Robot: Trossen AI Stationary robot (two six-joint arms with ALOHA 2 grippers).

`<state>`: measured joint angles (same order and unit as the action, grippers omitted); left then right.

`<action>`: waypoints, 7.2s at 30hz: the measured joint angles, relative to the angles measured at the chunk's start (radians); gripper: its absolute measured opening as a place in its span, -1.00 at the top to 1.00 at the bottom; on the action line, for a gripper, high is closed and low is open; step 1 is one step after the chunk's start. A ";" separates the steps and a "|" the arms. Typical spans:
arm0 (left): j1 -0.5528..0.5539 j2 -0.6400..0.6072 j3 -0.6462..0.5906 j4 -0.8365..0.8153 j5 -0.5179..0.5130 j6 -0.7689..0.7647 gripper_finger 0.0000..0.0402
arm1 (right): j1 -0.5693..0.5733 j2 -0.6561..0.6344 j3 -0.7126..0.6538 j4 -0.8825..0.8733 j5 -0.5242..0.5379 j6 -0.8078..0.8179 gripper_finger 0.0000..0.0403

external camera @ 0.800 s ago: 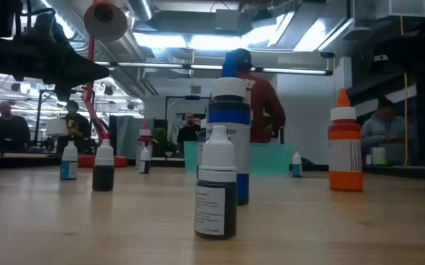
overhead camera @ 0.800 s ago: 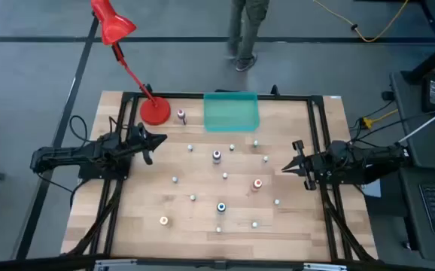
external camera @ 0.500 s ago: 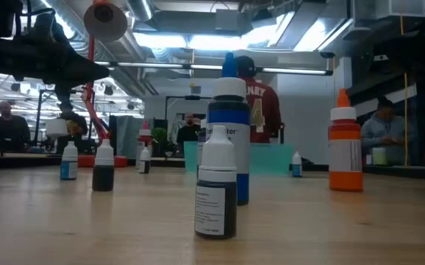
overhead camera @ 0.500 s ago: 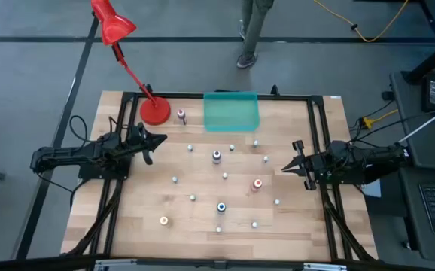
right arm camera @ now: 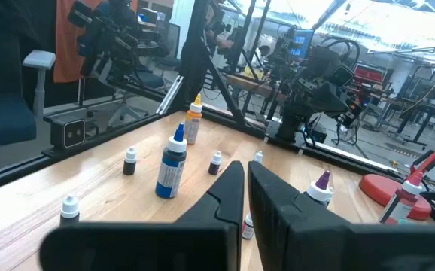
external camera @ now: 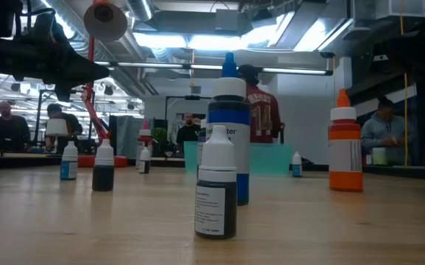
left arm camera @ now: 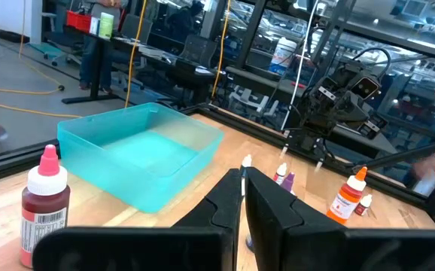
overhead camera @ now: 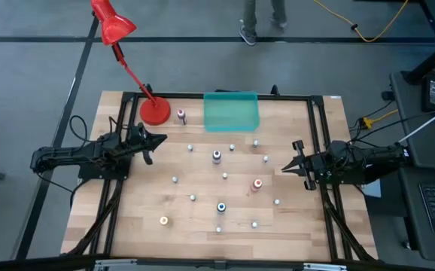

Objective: Pick & Place food coloring

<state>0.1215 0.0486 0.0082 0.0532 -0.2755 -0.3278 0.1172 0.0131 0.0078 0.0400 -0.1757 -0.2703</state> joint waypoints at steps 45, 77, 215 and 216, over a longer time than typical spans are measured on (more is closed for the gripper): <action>0.000 0.000 0.000 0.000 0.000 0.000 0.91 | 0.000 0.000 0.000 -0.024 0.181 0.000 0.87; 0.000 0.000 0.010 0.052 0.005 0.053 0.91 | 0.000 0.000 0.000 0.081 0.208 0.101 0.87; 0.185 1.603 0.879 -0.541 0.296 0.297 -0.15 | -0.143 0.456 0.576 -0.374 0.575 0.394 0.13; 0.185 1.603 0.879 -0.542 0.296 0.297 -0.13 | -0.143 0.456 0.576 -0.374 0.575 0.394 0.13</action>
<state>0.3065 1.6512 0.8875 -0.4889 0.0204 -0.0307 -0.0261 0.4690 0.5838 -0.3344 0.3992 0.1241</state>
